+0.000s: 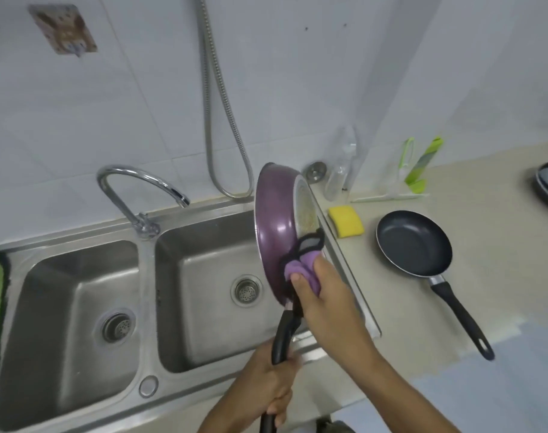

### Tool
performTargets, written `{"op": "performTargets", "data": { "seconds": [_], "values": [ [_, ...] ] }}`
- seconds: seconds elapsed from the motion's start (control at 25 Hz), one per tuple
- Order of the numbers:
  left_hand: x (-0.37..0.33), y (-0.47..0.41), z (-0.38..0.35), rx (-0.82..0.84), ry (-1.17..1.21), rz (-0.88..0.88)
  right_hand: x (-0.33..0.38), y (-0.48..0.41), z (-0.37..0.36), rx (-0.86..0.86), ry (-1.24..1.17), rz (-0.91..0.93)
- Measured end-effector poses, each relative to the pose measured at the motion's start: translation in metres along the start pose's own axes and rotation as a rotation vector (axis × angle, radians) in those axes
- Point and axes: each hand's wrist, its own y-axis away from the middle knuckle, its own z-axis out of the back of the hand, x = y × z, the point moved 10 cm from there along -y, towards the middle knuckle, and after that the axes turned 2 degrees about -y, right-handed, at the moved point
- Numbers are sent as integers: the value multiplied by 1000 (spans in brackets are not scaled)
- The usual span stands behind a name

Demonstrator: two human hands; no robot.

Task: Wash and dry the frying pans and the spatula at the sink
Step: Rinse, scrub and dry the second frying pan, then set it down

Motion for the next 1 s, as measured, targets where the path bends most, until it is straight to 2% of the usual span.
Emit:
{"op": "performTargets", "data": {
  "seconds": [0.12,0.2,0.28,0.32,0.48,0.56,0.6,0.64,0.72,0.8,0.88,1.0],
  "values": [
    [13,-2,-2,-79,-35,-29,-3,-4,24,94,-161,25],
    [14,-2,5,-181,-88,-83,-40,-4,65,-6,-183,7],
    [16,1,11,-259,-115,-126,-102,6,110,-181,10,-23],
    [16,3,11,-285,-122,-142,-137,11,122,-210,118,-35],
    [20,10,-11,-405,-126,-180,-268,23,105,33,828,-27],
    [21,10,-32,-468,-100,-208,-283,26,103,94,963,-131],
    [21,9,-44,-497,-82,-230,-261,34,104,89,883,-173],
    [19,8,-60,-529,-72,-256,-232,46,107,61,738,-132],
    [7,6,-88,-628,-69,-336,-171,81,109,69,254,-92],
    [-9,1,-117,-741,-73,-440,-137,120,108,162,-104,-177],
    [-32,-9,-153,-791,-38,-532,-125,135,126,140,-215,-227],
    [-66,-28,-201,-760,-6,-595,-123,126,168,75,-350,-270]
  ]
}}
